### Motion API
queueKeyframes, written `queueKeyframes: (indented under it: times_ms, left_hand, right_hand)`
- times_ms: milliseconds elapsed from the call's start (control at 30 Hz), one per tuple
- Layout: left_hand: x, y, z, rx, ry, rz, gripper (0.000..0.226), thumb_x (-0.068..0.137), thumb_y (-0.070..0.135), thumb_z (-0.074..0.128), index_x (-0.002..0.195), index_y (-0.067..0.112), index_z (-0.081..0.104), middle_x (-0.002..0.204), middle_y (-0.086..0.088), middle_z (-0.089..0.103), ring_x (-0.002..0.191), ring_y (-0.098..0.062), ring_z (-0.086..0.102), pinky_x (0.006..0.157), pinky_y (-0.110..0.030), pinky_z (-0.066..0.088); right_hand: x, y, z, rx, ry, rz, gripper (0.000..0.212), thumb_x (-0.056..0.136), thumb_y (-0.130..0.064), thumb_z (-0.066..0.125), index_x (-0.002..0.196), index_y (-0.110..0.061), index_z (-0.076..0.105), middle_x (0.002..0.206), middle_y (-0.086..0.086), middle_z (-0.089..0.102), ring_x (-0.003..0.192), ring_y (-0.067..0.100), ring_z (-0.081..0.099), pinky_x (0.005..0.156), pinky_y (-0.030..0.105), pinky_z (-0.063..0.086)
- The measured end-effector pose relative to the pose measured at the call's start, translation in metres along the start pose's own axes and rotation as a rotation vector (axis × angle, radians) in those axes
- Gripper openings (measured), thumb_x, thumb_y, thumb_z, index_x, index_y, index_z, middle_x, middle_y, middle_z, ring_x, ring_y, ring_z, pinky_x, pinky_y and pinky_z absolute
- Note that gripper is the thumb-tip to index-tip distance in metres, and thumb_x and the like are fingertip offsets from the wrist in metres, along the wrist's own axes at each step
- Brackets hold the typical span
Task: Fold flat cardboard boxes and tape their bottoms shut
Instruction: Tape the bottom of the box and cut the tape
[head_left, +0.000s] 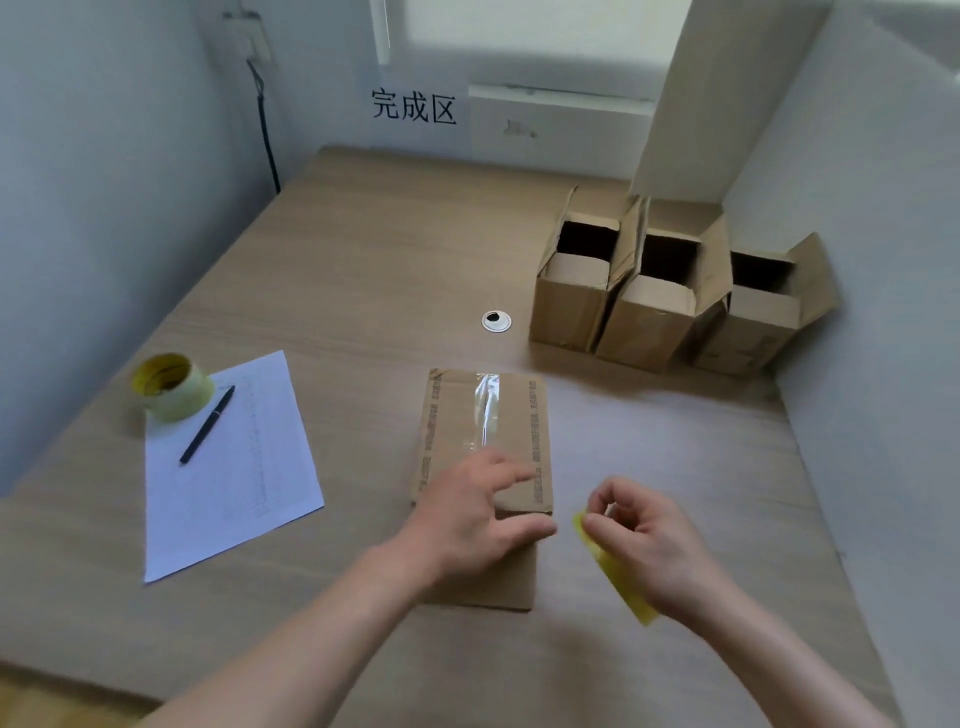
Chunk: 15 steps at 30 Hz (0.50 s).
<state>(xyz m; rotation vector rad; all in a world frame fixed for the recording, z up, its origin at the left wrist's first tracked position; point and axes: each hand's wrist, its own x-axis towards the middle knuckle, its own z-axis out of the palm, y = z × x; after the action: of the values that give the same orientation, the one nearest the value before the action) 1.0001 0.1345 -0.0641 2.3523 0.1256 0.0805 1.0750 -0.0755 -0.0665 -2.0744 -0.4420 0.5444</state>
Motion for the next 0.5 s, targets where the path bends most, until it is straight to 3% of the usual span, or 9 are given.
queueKeyframes:
  times_ms: [133,200,267,367,500]
  left_hand:
    - [-0.016,0.036,0.019,-0.447,-0.033,-0.123,0.021,0.081,0.031,0.078,0.099,0.020,0.078,0.088,0.008,0.074,0.083,-0.005,0.067,0.076,-0.019,0.050]
    - [-0.021,0.040,0.021,-0.522,0.032,-0.175,0.006,0.084,0.022,0.075,0.087,0.020,0.080,0.081,0.007,0.075,0.079,-0.006,0.069,0.073,-0.016,0.049]
    - [-0.027,0.040,0.021,-0.493,0.090,-0.209,0.009,0.084,0.020,0.074,0.077,0.017,0.079,0.073,0.005,0.073,0.071,-0.005,0.067,0.068,-0.018,0.049]
    - [-0.037,0.037,0.024,-0.440,0.078,-0.222,0.012,0.082,0.023,0.076,0.071,0.019,0.076,0.067,0.003,0.070,0.060,0.000,0.059,0.057,-0.015,0.044]
    - [-0.051,0.033,0.032,-0.390,0.092,-0.237,0.015,0.084,0.022,0.074,0.069,0.019,0.072,0.061,0.005,0.066,0.053,-0.001,0.054,0.052,-0.012,0.038]
  right_hand:
    - [-0.004,-0.016,0.003,0.064,-0.145,-0.041,0.015,0.085,-0.024,0.071,0.073,-0.023,0.061,0.056,-0.006,0.049,0.056,0.011,0.040,0.053,0.028,0.034]
    - [-0.007,-0.018,0.004,0.092,-0.198,-0.042,0.012,0.085,-0.025,0.070,0.076,-0.023,0.063,0.057,-0.006,0.049,0.057,0.012,0.041,0.054,0.029,0.033]
    - [-0.010,-0.020,0.005,0.103,-0.251,-0.033,0.012,0.080,-0.036,0.068,0.079,-0.025,0.064,0.059,-0.007,0.050,0.059,0.011,0.042,0.056,0.030,0.034]
    - [-0.016,-0.019,0.008,0.063,-0.284,-0.001,0.029,0.073,-0.055,0.063,0.080,-0.027,0.064,0.059,-0.008,0.051,0.060,0.010,0.042,0.057,0.031,0.035]
    - [-0.023,-0.016,0.014,0.020,-0.352,0.005,0.028,0.069,-0.057,0.063,0.084,-0.034,0.063,0.061,-0.010,0.055,0.061,0.008,0.046,0.059,0.030,0.040]
